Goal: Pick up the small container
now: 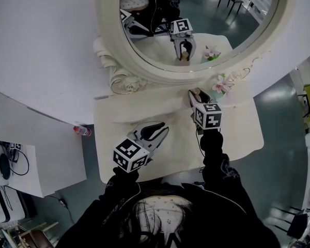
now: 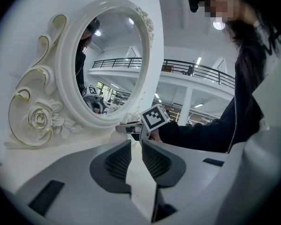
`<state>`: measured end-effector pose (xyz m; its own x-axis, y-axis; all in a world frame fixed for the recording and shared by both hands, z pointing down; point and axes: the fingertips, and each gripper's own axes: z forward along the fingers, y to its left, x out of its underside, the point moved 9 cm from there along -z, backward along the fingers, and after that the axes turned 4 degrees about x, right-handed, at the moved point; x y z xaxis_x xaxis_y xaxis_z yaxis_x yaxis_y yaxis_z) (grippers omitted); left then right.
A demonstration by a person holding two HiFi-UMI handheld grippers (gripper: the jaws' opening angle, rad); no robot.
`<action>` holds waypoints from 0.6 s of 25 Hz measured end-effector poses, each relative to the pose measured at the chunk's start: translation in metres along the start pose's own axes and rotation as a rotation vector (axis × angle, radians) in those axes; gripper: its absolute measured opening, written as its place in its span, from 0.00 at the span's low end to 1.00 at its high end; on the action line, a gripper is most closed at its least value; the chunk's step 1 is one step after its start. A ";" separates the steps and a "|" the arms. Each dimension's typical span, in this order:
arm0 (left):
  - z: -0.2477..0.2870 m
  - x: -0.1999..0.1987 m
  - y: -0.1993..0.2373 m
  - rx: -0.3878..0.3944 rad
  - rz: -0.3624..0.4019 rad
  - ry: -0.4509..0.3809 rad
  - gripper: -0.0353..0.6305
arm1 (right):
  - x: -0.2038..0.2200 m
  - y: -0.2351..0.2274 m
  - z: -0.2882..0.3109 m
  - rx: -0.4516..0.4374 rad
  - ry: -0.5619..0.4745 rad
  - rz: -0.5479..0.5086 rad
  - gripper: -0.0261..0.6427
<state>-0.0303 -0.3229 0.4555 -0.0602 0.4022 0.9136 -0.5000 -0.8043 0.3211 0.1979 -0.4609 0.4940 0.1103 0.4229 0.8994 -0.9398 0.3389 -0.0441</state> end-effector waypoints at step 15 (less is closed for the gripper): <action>0.015 0.013 -0.008 0.026 -0.032 0.041 0.17 | -0.026 0.038 -0.059 -0.126 -0.052 -0.022 0.26</action>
<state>-0.0143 -0.3174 0.4682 -0.0802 0.4447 0.8921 -0.4800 -0.8016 0.3565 0.1785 -0.4095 0.4432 0.1105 0.3711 0.9220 -0.8888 0.4521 -0.0754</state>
